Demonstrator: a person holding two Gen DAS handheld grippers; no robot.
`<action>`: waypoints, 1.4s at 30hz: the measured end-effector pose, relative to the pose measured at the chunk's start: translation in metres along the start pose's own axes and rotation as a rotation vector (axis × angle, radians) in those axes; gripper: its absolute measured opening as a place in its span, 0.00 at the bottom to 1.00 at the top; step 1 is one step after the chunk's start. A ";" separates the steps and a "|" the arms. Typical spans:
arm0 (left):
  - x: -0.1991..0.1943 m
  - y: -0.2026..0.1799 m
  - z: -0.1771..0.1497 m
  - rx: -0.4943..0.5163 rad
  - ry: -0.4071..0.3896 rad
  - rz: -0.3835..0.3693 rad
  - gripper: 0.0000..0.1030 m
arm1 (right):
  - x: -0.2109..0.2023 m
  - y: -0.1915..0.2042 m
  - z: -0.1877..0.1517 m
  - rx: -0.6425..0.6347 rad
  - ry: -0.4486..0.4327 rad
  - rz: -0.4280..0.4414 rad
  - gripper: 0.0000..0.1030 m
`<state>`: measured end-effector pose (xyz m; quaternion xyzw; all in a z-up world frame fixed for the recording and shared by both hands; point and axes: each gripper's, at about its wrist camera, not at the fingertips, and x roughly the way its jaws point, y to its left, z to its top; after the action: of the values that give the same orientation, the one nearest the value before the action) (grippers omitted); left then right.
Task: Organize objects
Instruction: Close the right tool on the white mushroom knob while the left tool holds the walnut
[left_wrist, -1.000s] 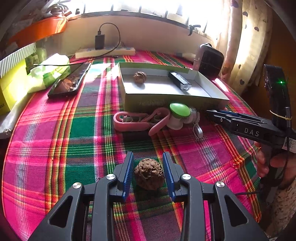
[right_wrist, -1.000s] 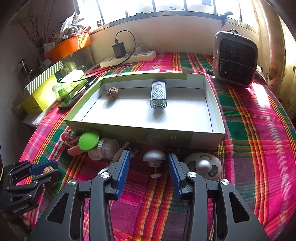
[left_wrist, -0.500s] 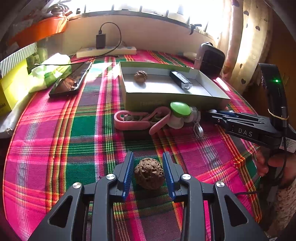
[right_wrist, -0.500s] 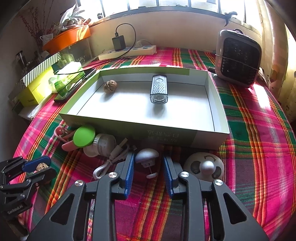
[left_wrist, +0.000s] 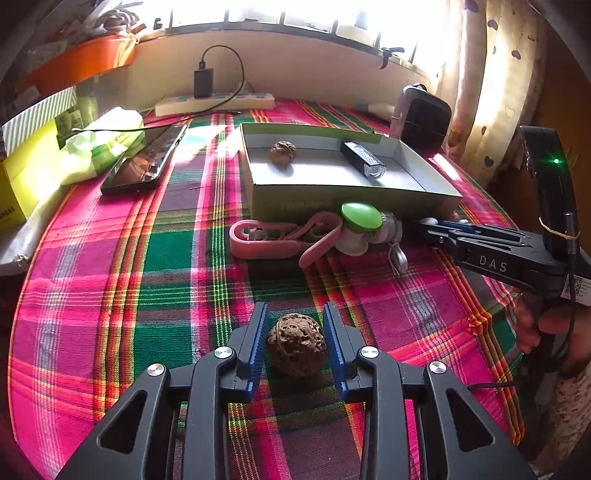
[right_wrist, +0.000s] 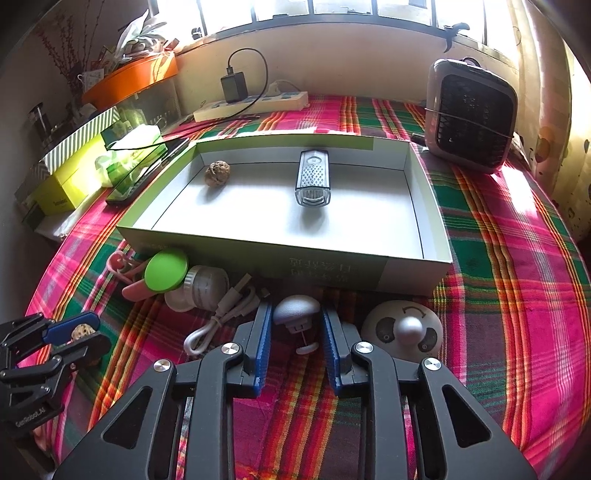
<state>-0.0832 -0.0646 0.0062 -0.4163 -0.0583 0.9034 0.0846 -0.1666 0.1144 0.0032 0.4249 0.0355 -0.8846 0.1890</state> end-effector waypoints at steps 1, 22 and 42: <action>0.000 0.000 0.000 0.002 0.001 0.000 0.27 | 0.000 0.000 0.000 0.000 0.000 0.000 0.26; -0.008 -0.005 0.016 0.033 -0.035 -0.004 0.27 | -0.013 -0.003 0.002 0.014 -0.031 0.005 0.26; -0.003 -0.030 0.076 0.090 -0.084 -0.045 0.27 | -0.032 -0.014 0.028 0.030 -0.093 -0.002 0.26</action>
<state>-0.1362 -0.0385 0.0625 -0.3724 -0.0305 0.9196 0.1209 -0.1744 0.1303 0.0443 0.3860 0.0138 -0.9040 0.1831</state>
